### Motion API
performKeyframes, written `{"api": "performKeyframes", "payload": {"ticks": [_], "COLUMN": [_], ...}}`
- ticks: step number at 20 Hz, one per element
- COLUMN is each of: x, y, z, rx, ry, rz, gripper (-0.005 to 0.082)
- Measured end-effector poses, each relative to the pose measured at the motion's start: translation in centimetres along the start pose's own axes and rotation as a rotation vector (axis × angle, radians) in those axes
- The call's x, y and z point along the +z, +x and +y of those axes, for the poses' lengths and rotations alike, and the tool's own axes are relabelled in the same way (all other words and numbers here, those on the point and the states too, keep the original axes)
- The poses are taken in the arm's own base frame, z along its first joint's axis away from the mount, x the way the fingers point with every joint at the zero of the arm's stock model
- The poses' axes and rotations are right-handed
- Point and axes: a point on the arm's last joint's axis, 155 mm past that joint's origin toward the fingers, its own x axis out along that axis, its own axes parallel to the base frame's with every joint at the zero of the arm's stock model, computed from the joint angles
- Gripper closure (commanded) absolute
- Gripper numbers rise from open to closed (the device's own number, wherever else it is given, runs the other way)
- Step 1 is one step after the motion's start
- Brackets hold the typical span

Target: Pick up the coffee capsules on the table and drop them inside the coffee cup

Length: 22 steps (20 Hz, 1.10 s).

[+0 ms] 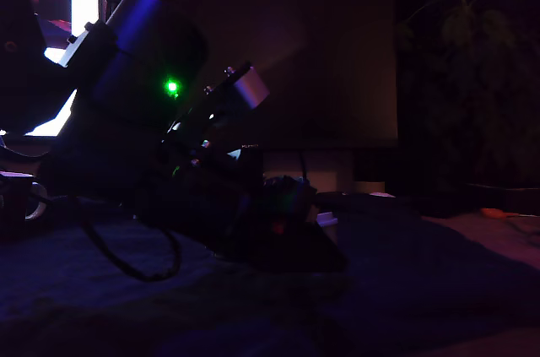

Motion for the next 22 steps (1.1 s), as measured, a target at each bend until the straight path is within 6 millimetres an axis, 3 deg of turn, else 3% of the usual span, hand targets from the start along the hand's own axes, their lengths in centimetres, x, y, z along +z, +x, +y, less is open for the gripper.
{"api": "performKeyframes", "payload": {"ticks": [3,9,18,22], "x": [1.0,6.0,8.4,8.1], "y": [-0.5,-4.0,-9.6,-11.7], "z": [-0.2,0.4,4.9,6.5], "rx": [-0.001,0.029,0.174,0.241], "ry": [0.005,0.012,-0.015,-0.015], "rz": [-0.018,-0.109,-0.122,-0.091], "gripper": [0.0557,0.0557,0.0556,0.0557]}}
